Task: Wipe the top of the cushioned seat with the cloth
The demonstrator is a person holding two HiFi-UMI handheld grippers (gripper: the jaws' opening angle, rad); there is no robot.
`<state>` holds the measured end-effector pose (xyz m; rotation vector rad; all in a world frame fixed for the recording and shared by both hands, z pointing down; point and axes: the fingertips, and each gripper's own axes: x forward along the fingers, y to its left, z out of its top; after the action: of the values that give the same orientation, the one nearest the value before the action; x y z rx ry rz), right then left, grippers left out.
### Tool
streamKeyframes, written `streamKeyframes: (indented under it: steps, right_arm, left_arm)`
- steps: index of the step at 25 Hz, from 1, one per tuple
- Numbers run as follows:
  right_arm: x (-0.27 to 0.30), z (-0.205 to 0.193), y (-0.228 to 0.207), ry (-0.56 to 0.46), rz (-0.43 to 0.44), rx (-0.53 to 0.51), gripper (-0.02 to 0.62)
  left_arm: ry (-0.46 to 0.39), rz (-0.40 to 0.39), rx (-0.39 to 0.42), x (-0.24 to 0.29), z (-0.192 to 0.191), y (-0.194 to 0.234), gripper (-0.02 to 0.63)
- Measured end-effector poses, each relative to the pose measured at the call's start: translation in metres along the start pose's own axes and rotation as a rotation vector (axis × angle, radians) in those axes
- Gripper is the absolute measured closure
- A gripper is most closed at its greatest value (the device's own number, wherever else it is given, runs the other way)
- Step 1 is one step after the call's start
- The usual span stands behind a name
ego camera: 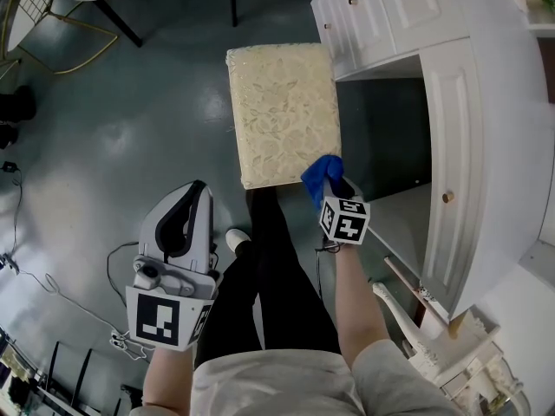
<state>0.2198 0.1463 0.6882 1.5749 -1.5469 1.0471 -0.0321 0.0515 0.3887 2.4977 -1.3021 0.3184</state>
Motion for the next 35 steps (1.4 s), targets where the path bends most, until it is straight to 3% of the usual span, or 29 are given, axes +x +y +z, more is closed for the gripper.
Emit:
streamKeyframes:
  steps: [14,18,27,35]
  right_arm:
    - [0.005,-0.027,0.137,0.056,0.192,-0.144,0.503]
    - [0.007,-0.028,0.151,0.073,0.199,-0.112,0.503]
    - [0.007,-0.029,0.184,0.098,0.261,-0.173,0.503]
    - [-0.004,-0.021,0.184,0.060,0.322,-0.168,0.503]
  left_arm:
    - [-0.007,0.016,-0.002,-0.025,-0.005,0.017,0.618]
    - [-0.001,0.038,-0.008,-0.036,-0.011,0.027,0.618]
    - [-0.008,0.061,-0.022,-0.045,-0.013,0.036,0.618]
    - [-0.017,0.069,-0.011,-0.047,-0.005,0.036,0.618]
